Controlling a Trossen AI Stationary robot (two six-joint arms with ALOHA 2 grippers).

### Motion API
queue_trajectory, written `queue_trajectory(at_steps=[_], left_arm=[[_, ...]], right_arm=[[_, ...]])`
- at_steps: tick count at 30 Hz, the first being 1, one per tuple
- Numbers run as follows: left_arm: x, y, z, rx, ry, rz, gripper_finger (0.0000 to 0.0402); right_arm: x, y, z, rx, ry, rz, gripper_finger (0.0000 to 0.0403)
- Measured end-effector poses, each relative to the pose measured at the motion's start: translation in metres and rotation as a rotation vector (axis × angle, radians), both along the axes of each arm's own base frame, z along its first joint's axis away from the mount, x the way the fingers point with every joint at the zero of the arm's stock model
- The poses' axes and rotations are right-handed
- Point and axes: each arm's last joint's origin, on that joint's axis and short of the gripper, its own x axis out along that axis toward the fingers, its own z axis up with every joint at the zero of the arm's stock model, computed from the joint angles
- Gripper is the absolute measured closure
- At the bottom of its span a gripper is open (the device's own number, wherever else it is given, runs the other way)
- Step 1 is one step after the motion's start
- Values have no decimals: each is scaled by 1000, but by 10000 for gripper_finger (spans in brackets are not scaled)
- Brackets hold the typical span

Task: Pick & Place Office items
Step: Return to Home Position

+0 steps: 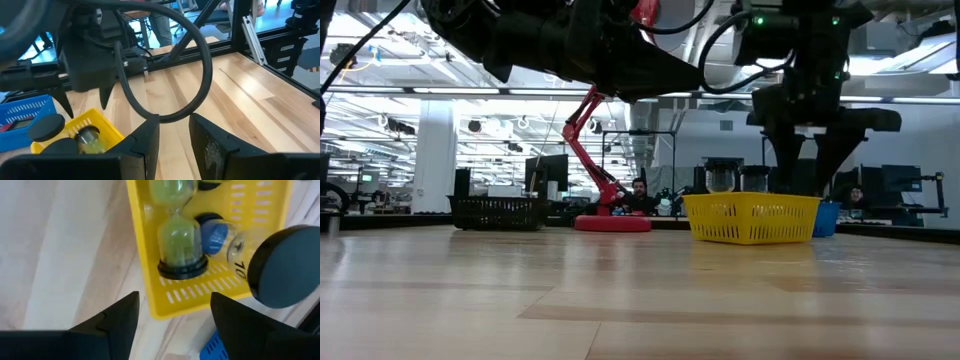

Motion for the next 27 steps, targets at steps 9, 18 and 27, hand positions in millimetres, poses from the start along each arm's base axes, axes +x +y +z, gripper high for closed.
queue_trajectory(at_steps=[9, 18, 27], left_arm=[[0, 0, 0, 0, -2, 3, 302], [0, 0, 1, 1, -7, 7, 302], [0, 0, 0, 2, 1, 7, 302]], right_arm=[[1, 0, -2, 2, 10, 8, 181], [10, 4, 17, 98, -56, 22, 215], [23, 5, 15, 160, -139, 20, 242]])
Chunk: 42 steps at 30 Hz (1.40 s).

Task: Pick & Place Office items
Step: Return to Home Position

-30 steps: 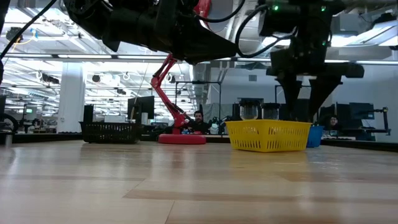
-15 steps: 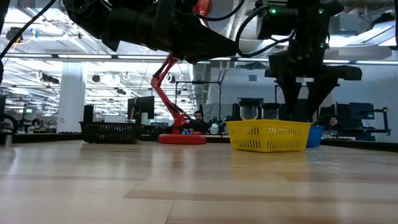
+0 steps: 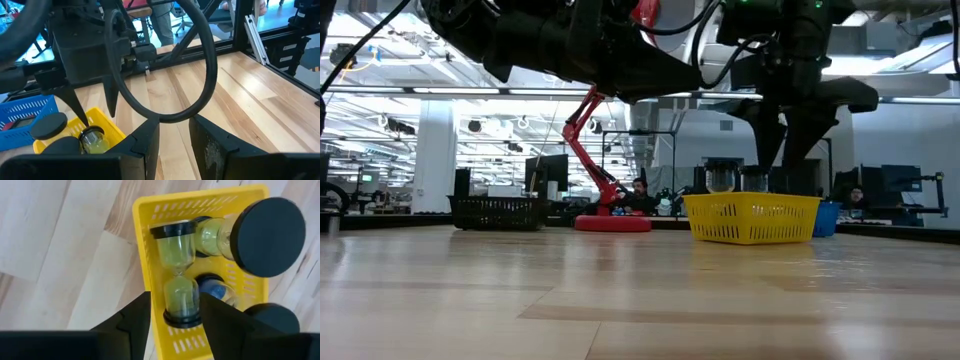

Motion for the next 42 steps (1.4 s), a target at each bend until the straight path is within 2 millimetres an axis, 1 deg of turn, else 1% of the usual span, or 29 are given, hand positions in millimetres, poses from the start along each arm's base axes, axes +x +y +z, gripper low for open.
queue_trajectory(at_steps=[7, 10, 13, 16, 18, 21, 26, 28, 31, 34, 36, 42], left_arm=[[0, 0, 0, -1, -4, 0, 302], [0, 0, 1, -1, -8, 0, 302], [0, 0, 1, -1, -10, 0, 302], [0, 0, 1, -1, -10, 0, 302], [0, 0, 1, -1, -8, 0, 302], [0, 0, 1, -1, -7, 0, 302], [0, 0, 1, -1, -7, 0, 302], [0, 0, 1, -1, -6, 0, 302], [0, 0, 1, -1, -8, 0, 302], [0, 0, 1, -2, -10, 0, 302], [1, 2, 2, -2, -17, 5, 302], [1, 5, 3, -2, -27, 18, 302]], right_arm=[[3, 0, 0, 1, -28, -13, 260], [7, 0, 3, 18, -91, -74, 269], [11, 0, 4, 21, -135, -79, 277], [13, 0, 3, 16, -140, -64, 284], [13, 0, 3, 25, -141, -94, 285], [12, 0, 2, 57, -142, -203, 286], [11, 10, 1, 158, -167, -505, 286], [12, 15, 1, 182, -183, -548, 286], [14, 21, 2, 180, -200, -493, 286], [15, 23, 2, 156, -206, -392, 286], [17, 23, 3, 154, -233, -360, 286], [21, 21, 5, 159, -272, -358, 286]])
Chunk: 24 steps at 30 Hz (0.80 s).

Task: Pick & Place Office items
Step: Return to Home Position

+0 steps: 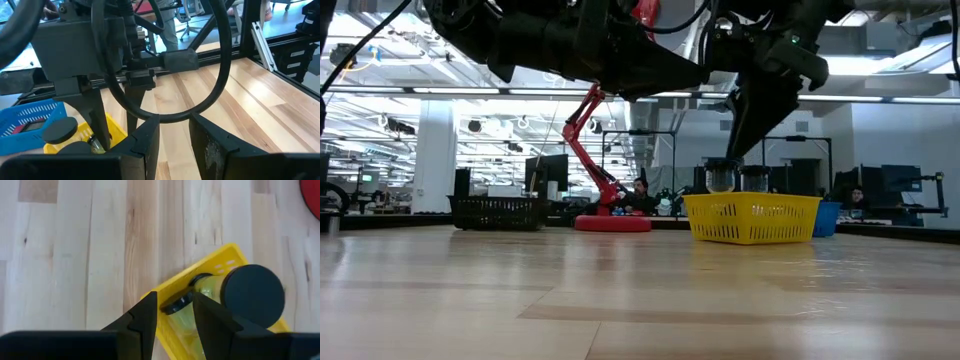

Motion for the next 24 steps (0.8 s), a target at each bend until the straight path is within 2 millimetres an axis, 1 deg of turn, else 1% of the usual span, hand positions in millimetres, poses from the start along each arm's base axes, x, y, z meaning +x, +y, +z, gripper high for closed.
queue_trajectory(at_steps=[4, 8, 18, 21, 24], left_arm=[[0, 0, 0, 1, -1, 4, 302], [0, 0, 0, 0, -3, 4, 302], [0, 0, -1, 2, 13, 7, 302], [-5, 2, 0, 23, 75, 76, 306], [-18, 6, 11, 4, 163, 175, 319]], right_arm=[[1, -4, 1, -4, -13, -3, 286], [4, -10, 2, -35, -38, 34, 286], [13, -32, 8, -40, -146, -35, 286], [10, -41, 9, -44, -111, -58, 286], [4, -52, 21, -50, -11, -82, 286]])
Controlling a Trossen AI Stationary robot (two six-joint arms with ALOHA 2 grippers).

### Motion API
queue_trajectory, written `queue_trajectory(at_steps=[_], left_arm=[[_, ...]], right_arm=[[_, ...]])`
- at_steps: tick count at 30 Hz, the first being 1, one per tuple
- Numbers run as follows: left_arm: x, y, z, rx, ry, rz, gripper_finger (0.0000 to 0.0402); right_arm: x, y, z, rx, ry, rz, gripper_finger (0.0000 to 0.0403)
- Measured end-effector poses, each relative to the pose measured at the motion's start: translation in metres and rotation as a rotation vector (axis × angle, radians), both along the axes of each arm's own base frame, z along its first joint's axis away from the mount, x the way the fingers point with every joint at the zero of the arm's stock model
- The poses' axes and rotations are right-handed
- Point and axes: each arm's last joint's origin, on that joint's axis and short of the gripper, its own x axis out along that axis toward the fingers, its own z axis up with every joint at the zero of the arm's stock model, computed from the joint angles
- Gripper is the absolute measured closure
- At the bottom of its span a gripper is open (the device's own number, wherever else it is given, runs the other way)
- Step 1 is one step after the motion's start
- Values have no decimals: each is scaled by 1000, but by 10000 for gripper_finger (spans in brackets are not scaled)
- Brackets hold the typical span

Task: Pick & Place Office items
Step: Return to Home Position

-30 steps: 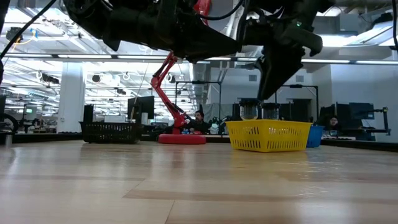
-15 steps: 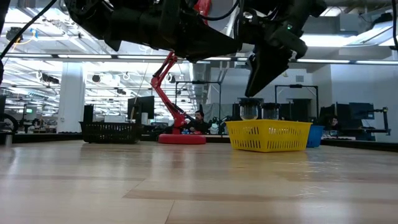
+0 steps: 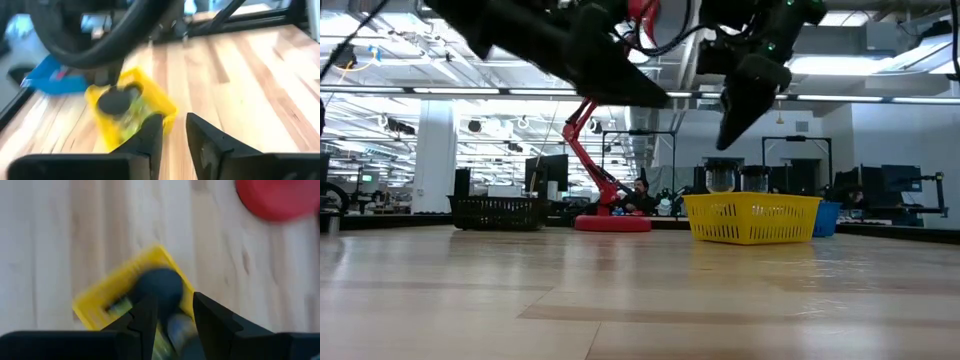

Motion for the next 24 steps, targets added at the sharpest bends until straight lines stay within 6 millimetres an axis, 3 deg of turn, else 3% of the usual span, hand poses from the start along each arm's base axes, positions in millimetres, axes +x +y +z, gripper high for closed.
queue_trajectory(at_steps=[6, 11, 16, 20, 24], left_arm=[[-45, 9, 51, -86, 36, 84, 370], [-100, 14, 87, -140, 17, 215, 399], [-153, 17, 72, -95, -73, 329, 396], [-190, 26, 50, -91, -178, 475, 395], [-219, 32, 37, -114, -281, 502, 395]], right_arm=[[-15, -18, 22, 19, 151, -127, 286], [-20, -33, 17, 27, 177, -179, 286], [-29, -51, 11, 46, 196, -269, 286], [-40, -54, 23, 70, 147, -338, 286], [-55, -45, 41, 44, 30, -313, 286]])
